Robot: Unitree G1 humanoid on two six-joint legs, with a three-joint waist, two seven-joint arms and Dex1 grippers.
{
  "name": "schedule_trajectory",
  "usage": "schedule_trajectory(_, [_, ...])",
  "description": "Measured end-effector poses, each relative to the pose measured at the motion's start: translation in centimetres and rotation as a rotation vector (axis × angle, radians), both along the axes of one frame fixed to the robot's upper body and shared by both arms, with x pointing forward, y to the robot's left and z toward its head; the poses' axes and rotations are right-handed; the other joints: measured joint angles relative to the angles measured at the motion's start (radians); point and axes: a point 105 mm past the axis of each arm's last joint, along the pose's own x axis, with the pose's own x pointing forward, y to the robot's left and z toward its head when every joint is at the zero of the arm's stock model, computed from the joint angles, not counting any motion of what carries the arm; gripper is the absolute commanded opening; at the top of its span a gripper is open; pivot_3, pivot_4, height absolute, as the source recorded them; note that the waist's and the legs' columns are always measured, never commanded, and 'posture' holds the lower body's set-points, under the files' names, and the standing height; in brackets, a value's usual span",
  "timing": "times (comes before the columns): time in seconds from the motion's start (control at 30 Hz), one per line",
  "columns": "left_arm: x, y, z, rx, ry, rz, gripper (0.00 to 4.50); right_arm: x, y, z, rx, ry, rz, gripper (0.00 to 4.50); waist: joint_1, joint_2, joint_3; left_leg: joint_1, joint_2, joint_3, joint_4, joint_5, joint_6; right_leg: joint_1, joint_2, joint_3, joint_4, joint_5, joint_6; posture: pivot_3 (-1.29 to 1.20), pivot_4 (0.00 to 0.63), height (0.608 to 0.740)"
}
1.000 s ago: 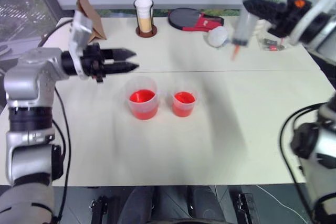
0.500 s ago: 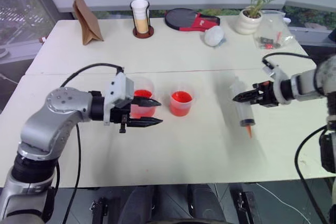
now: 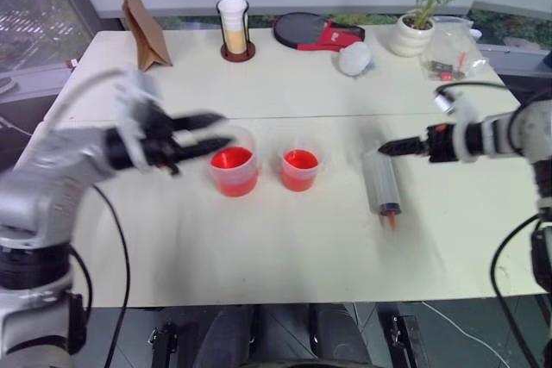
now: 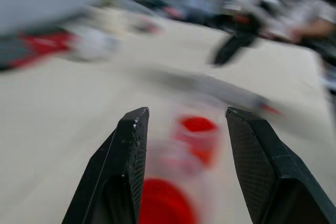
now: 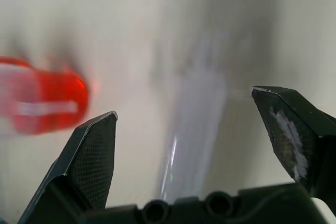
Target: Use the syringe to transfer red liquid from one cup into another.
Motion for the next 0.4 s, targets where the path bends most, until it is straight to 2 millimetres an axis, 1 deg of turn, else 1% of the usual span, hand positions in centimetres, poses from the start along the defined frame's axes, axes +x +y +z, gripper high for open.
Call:
schedule_trajectory(0.03, [0.2,1.5,0.4,-0.025,-0.005,0.057,2.37,-0.1,-0.7,1.0,0.002,-0.072,-0.003,4.45,0.0,0.0,0.0,0.0,0.0,0.001,0.0,0.0,0.0,0.0,0.0,0.0,0.0,0.0,0.0,0.0,0.15,0.739])
schedule_trajectory(0.07, [0.3,3.1,0.4,-0.046,0.003,0.114,2.37,-0.2,-1.4,1.8,0.009,-0.163,-0.003,4.45,0.0,-0.001,0.0,0.001,0.0,0.001,0.0,0.0,0.0,0.0,0.0,0.0,0.0,0.0,0.0,0.0,0.15,0.739])
schedule_trajectory(0.1, [0.4,4.8,-0.1,-0.064,0.023,0.173,2.37,-0.4,-2.2,2.2,0.014,-0.234,-0.014,4.45,0.001,0.0,-0.001,0.001,0.0,0.002,0.0,0.0,0.0,0.001,-0.001,0.0,0.0,0.0,0.0,0.0,0.15,0.739])
schedule_trajectory(0.13, [0.5,6.6,-1.0,-0.08,0.049,0.24,2.37,-0.6,-3.3,2.2,0.015,-0.303,-0.046,4.45,0.002,0.0,-0.001,0.001,0.0,0.002,-0.001,0.0,0.0,0.001,-0.001,0.0,0.0,0.0,0.0,0.0,0.15,0.739])
schedule_trajectory(0.17, [0.6,8.3,-2.6,-0.094,0.094,0.31,2.37,-0.7,-4.6,1.6,0.0,-0.347,-0.1,4.45,0.004,0.0,-0.001,0.002,0.0,0.003,0.0,0.0,0.0,0.002,-0.002,0.001,0.0,0.0,0.0,0.0,0.15,0.739])
schedule_trajectory(0.23, [0.7,9.7,-5.1,-0.106,0.157,0.373,2.37,-0.7,-6.0,0.0,-0.032,-0.388,-0.163,4.45,0.006,-0.001,-0.001,0.002,0.0,0.004,0.0,0.0,0.0,0.002,-0.002,0.001,0.0,0.0,0.0,0.0,0.15,0.739])
schedule_trajectory(0.3, [0.9,10.4,-7.6,-0.12,0.203,0.409,2.37,-0.6,-6.6,-2.5,-0.062,-0.407,-0.205,4.45,0.009,-0.001,-0.001,0.003,-0.001,0.003,0.0,-0.001,0.002,0.003,-0.003,0.001,0.0,0.0,0.0,0.0,0.15,0.739])
schedule_trajectory(0.33, [0.9,10.5,-8.9,-0.13,0.228,0.426,2.37,-0.5,-6.7,-4.1,-0.067,-0.411,-0.227,4.45,0.011,-0.001,-0.001,0.003,-0.001,0.003,0.0,-0.001,0.002,0.004,-0.003,0.001,0.0,0.0,0.0,0.0,0.15,0.739])
schedule_trajectory(0.4, [1.2,10.5,-10.8,-0.161,0.263,0.45,2.37,-0.4,-6.6,-6.4,-0.053,-0.421,-0.267,4.45,0.01,-0.001,-0.001,0.003,-0.001,0.002,0.0,-0.001,0.002,0.003,-0.003,0.001,0.0,0.0,0.0,0.0,0.15,0.739])
